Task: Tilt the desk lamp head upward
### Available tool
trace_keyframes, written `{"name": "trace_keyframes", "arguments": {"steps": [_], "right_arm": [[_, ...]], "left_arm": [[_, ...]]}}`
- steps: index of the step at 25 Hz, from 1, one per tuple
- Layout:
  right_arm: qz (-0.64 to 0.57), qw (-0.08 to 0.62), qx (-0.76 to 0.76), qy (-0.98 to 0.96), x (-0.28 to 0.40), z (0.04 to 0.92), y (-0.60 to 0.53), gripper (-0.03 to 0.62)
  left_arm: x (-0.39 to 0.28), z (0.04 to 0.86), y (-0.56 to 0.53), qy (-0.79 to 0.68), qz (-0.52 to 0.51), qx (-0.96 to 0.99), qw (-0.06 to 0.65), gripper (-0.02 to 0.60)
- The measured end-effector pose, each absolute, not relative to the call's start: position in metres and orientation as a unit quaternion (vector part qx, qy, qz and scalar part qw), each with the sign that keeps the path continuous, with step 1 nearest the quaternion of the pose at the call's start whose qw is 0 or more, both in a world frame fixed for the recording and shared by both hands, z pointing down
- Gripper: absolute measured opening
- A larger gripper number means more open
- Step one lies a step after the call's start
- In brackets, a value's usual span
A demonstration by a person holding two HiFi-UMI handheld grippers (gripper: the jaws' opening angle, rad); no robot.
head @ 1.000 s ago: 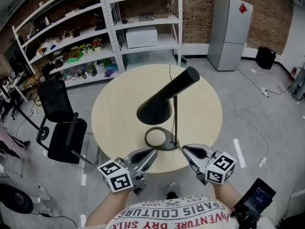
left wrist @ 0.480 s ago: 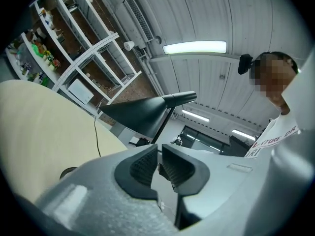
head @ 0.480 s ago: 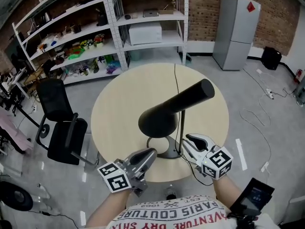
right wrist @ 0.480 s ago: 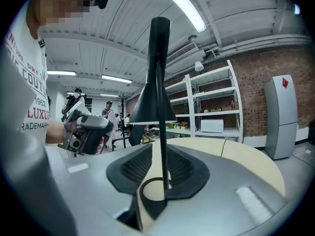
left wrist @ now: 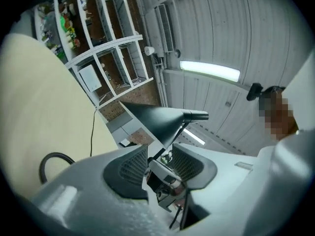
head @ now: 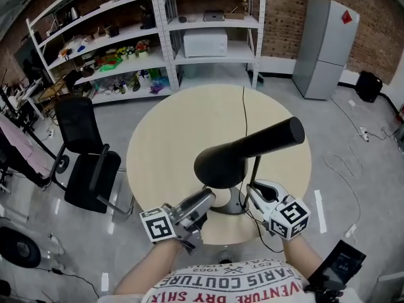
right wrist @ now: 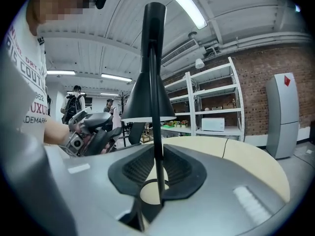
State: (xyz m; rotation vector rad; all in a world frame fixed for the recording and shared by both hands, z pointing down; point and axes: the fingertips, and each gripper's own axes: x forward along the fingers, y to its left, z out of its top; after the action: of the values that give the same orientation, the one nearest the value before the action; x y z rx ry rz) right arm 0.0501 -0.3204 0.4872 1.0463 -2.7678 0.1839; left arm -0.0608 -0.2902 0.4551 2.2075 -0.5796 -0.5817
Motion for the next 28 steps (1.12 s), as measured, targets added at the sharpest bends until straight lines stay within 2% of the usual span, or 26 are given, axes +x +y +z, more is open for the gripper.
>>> {"name": "trace_keyframes", "arguments": {"steps": [6, 15, 18, 28], "right_arm": [[0.081, 0.072, 0.34, -0.934, 0.049, 0.487, -0.319, 0.055], [0.045, 0.11, 0.335, -0.935, 0.045, 0.494, -0.321, 0.048], [0.049, 0.103, 0.337, -0.935, 0.046, 0.496, -0.322, 0.048], [0.048, 0.105, 0.335, -0.935, 0.047, 0.497, -0.322, 0.048]], "left_arm": [[-0.064, 0.445, -0.299, -0.176, -0.307, 0.837, 0.417, 0.163], [-0.054, 0.444, -0.302, -0.127, -0.354, 0.811, 0.448, 0.147], [-0.057, 0.444, -0.306, -0.135, -0.365, 0.805, 0.447, 0.067], [-0.056, 0.442, -0.306, -0.121, -0.379, 0.797, 0.453, 0.058]]}}
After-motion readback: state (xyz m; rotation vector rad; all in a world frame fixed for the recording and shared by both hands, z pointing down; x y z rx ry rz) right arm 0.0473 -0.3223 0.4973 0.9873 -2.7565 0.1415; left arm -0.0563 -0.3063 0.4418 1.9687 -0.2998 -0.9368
